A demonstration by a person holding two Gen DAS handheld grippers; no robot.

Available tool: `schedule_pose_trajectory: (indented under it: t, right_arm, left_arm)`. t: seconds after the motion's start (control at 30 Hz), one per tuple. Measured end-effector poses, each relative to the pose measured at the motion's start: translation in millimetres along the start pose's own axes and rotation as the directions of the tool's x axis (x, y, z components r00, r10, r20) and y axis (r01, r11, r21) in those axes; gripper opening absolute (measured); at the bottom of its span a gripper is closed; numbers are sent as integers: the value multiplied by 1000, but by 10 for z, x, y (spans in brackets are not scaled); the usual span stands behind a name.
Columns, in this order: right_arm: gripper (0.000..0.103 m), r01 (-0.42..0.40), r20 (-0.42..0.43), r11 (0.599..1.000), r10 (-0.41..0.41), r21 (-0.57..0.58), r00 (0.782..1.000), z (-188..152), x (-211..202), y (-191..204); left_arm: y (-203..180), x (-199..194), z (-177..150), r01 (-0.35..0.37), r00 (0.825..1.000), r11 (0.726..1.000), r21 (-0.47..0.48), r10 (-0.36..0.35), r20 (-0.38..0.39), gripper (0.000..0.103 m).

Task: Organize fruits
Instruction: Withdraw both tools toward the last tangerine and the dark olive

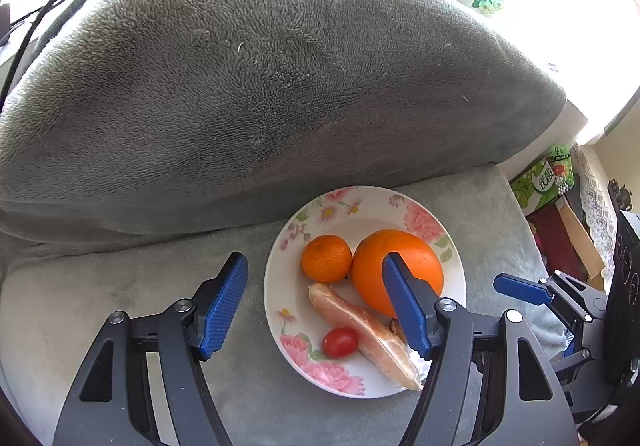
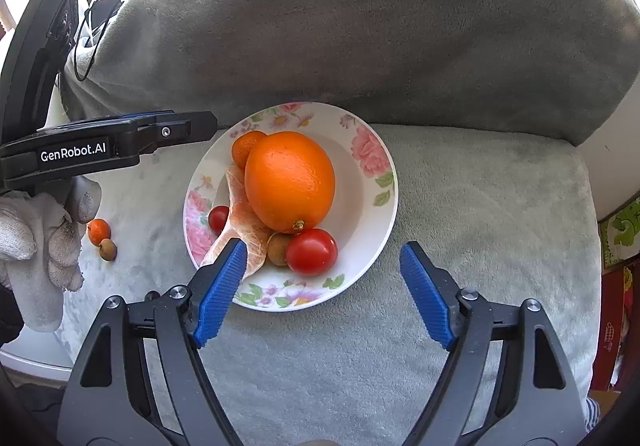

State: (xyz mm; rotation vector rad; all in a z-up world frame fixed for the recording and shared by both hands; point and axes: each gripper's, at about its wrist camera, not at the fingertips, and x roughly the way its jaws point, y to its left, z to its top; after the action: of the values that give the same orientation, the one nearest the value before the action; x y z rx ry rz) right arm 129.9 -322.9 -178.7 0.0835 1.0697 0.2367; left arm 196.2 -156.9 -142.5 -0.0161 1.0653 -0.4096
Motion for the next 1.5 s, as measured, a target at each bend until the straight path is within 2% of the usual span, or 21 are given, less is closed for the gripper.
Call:
schedule_pose_trajectory:
  t: [0.4, 0.97, 1.5]
  right_arm:
    - [82, -1, 25, 1000, 1, -9, 1000, -32, -133, 89]
    - [82, -38, 40, 997, 40, -61, 998, -174, -287, 422]
    - [82, -103, 28, 987, 107, -126, 994, -259, -291, 762]
  left_arm:
    - [23, -101, -72, -9, 1000, 1000, -11, 9, 22, 70]
    - [246, -393, -363, -45, 998, 997, -64, 48, 50, 70]
    - [827, -704, -750, -125, 990, 977, -175, 136, 49, 70]
